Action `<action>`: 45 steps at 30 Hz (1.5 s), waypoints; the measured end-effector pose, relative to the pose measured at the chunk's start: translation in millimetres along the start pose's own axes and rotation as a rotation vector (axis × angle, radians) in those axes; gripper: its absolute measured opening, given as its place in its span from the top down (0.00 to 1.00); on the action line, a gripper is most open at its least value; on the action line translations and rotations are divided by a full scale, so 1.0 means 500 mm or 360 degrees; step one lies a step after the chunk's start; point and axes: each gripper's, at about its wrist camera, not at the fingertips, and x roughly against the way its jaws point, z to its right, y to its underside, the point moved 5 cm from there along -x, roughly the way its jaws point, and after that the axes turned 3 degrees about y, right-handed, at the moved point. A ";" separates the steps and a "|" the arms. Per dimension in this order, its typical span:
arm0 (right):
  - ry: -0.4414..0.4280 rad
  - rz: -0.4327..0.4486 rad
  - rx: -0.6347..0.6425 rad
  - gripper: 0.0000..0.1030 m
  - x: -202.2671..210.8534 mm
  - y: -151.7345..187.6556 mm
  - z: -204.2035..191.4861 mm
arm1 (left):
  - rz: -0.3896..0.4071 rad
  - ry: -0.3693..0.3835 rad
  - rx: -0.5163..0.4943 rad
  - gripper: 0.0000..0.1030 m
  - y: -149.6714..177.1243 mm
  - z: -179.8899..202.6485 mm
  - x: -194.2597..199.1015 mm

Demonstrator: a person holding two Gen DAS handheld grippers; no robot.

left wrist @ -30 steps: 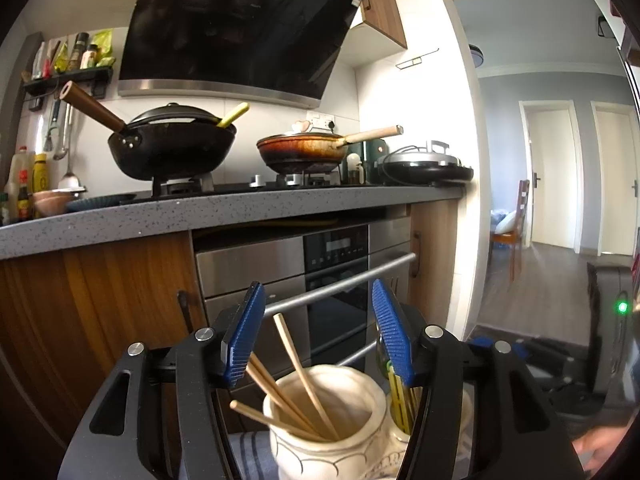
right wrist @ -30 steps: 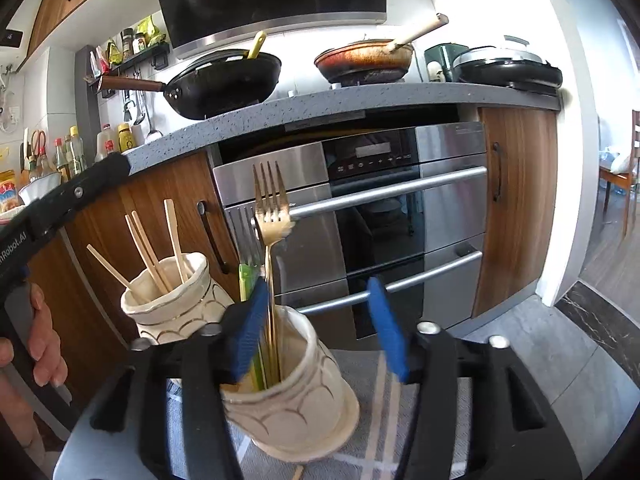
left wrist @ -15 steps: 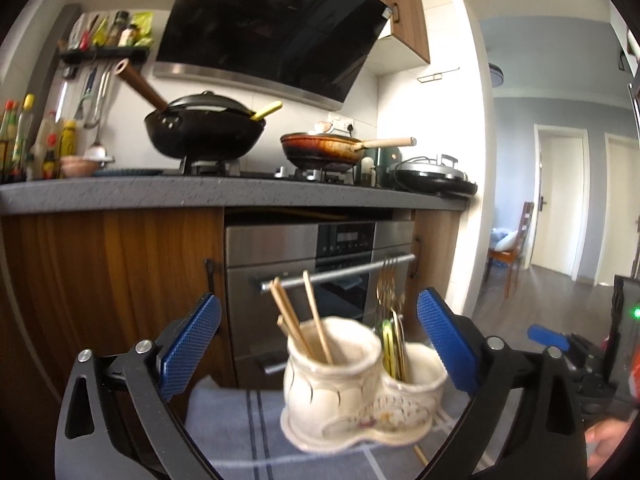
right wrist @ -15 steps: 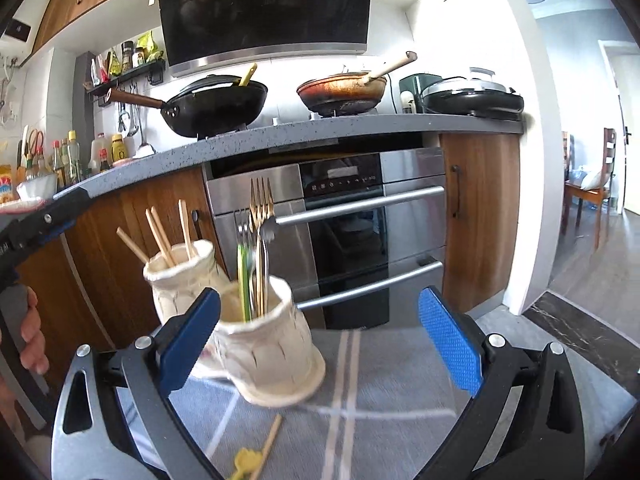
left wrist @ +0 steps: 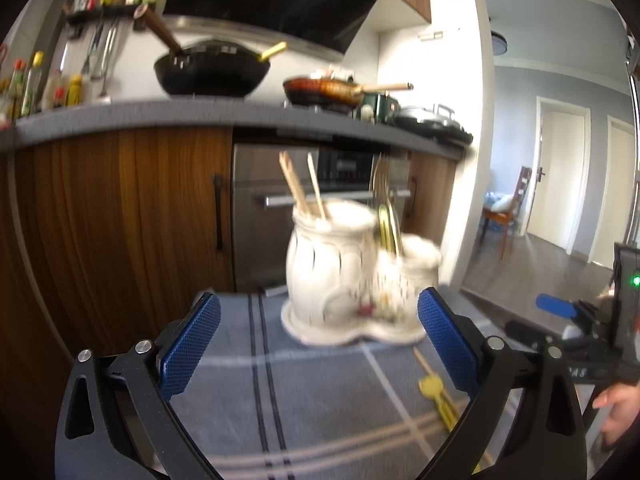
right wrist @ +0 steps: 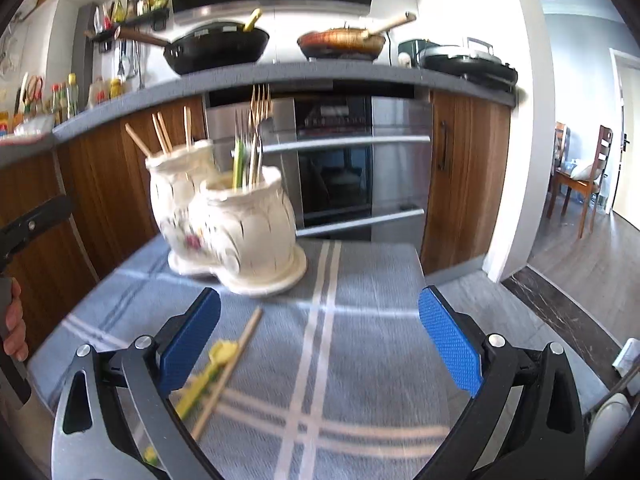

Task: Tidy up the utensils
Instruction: 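Withdraw both tools from the holder toward the cloth, then grasp the yellow utensil with the right tool and lift it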

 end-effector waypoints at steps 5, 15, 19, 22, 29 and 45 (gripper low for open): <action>-0.0071 -0.0118 -0.0006 0.05 -0.003 0.030 -0.021 | -0.0131 -0.0076 -0.0009 0.05 0.061 -0.018 -0.015; -0.0247 -0.0321 0.0139 0.15 -0.003 0.084 -0.136 | -0.0217 -0.0097 0.0124 0.05 0.113 -0.054 -0.029; -0.0355 -0.0447 0.0138 0.51 -0.016 0.101 -0.165 | -0.0265 -0.0088 0.0118 0.05 0.121 -0.053 -0.042; -0.0336 -0.0497 0.0191 0.71 -0.028 0.111 -0.181 | -0.0237 -0.0084 0.0122 0.05 0.120 -0.052 -0.039; -0.0254 -0.0574 0.0250 0.77 -0.058 0.120 -0.202 | -0.0252 -0.0069 0.0122 0.05 0.122 -0.051 -0.044; -0.0333 -0.0464 0.0114 0.91 -0.044 0.083 -0.162 | -0.0229 -0.0115 0.0176 0.05 0.090 -0.058 -0.034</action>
